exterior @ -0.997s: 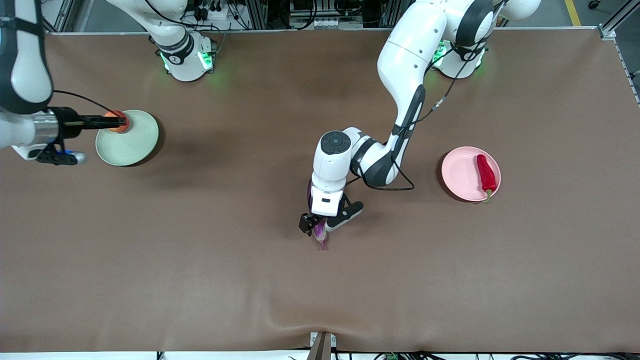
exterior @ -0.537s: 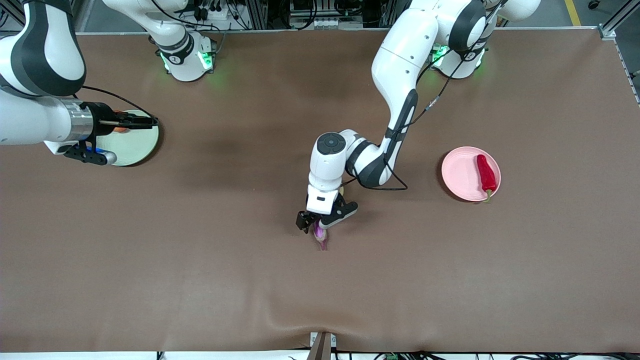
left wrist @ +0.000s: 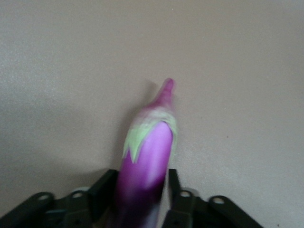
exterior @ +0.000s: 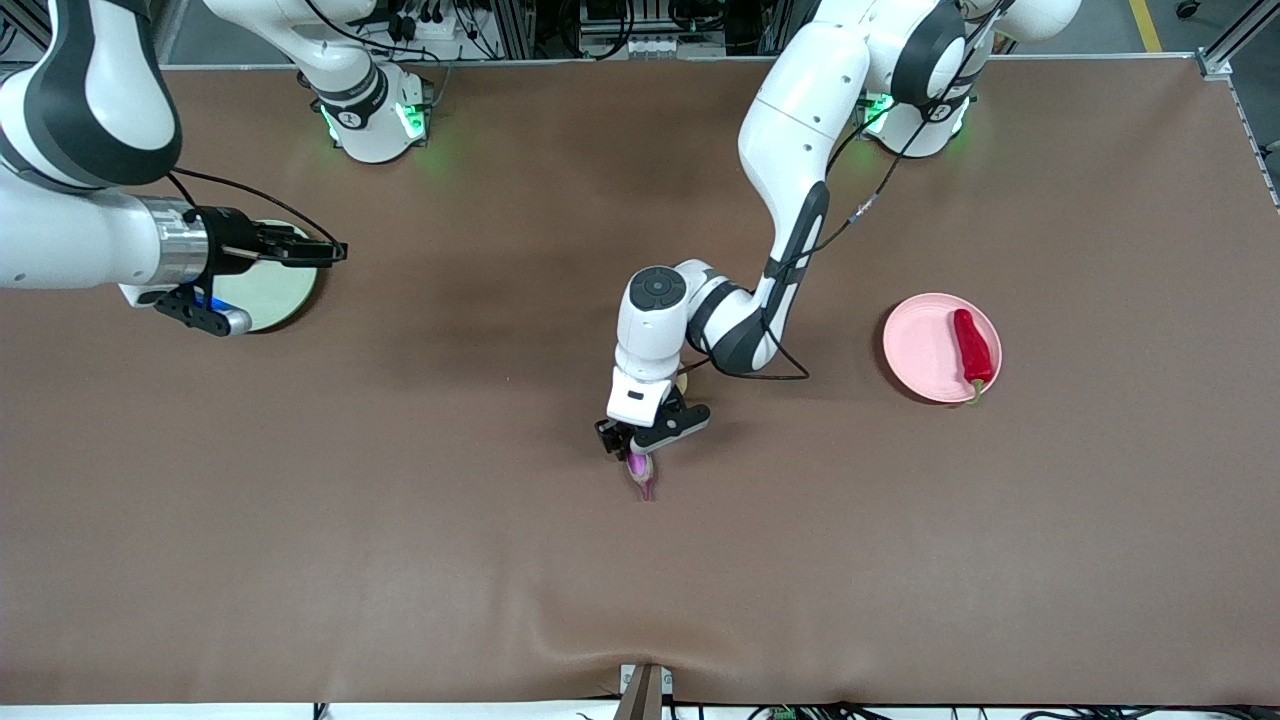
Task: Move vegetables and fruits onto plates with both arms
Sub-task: 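Grasp the purple eggplant with the left gripper and lift it, then carry the eggplant to the pink plate while the right gripper grasps the peach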
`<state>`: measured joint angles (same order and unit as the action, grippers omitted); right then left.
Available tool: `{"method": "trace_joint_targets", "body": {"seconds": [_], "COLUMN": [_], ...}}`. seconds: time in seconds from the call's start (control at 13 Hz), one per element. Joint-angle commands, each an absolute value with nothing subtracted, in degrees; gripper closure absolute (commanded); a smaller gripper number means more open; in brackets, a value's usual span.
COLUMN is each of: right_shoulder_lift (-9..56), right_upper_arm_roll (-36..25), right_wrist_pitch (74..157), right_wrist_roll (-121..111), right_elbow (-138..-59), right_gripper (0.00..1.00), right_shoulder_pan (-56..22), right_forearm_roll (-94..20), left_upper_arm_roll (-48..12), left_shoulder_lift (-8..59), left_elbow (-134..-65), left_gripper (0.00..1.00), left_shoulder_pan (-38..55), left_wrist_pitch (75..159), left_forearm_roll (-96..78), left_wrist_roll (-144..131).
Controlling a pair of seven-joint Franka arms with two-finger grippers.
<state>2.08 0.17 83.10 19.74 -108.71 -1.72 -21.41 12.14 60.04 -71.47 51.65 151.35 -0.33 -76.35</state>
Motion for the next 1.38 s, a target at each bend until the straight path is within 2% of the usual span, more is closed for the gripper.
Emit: {"method": "trace_joint_targets", "body": {"seconds": [0.0, 0.15, 0.38, 0.54, 0.77, 1.0, 1.3], "right_shoulder_lift": [1.8, 1.8, 1.8, 1.8, 3.2, 7.9, 15.6], "right_upper_arm_roll": [-0.5, -0.5, -0.5, -0.5, -0.5, -0.5, -0.5], "right_wrist_pitch": [83.6, 83.6, 85.3, 89.6, 100.3, 116.2, 134.4], "right_wrist_roll": [22.0, 22.1, 25.6, 32.7, 45.6, 58.8, 68.9], "right_elbow": [-108.8, -108.8, -109.1, -109.2, -109.2, -109.1, -108.5], "right_gripper": [0.00, 0.00, 0.00, 0.00, 0.00, 0.00, 0.00], "right_shoulder_pan": [-3.0, -3.0, -4.7, -10.0, -19.9, -28.5, -38.0], "right_forearm_roll": [-22.9, -24.3, -27.2, -27.8, -27.8, -32.0, -33.1], "left_upper_arm_roll": [12.7, 12.7, 13.4, 13.1, 13.4, 13.3, 13.4], "left_shoulder_lift": [58.0, 54.4, 47.0, 42.4, 41.5, 34.9, 24.1], "left_elbow": [-70.9, -70.9, -71.0, -71.1, -74.1, -86.6, -107.5], "left_gripper": [1.00, 1.00, 1.00, 1.00, 1.00, 1.00, 1.00], "left_shoulder_pan": [51.9, 51.2, 48.3, 43.8, 39.9, 38.8, 36.6], "left_wrist_pitch": [147.5, 145.3, 135.6, 126.3, 116.3, 116.1, 127.6], "left_forearm_roll": [-1.1, -2.9, -9.0, -9.1, -8.2, -1.0, 3.2], "left_wrist_roll": [-74.8, -75.8, -76.3, -75.6, -65.4, -56.3, -46.8]}}
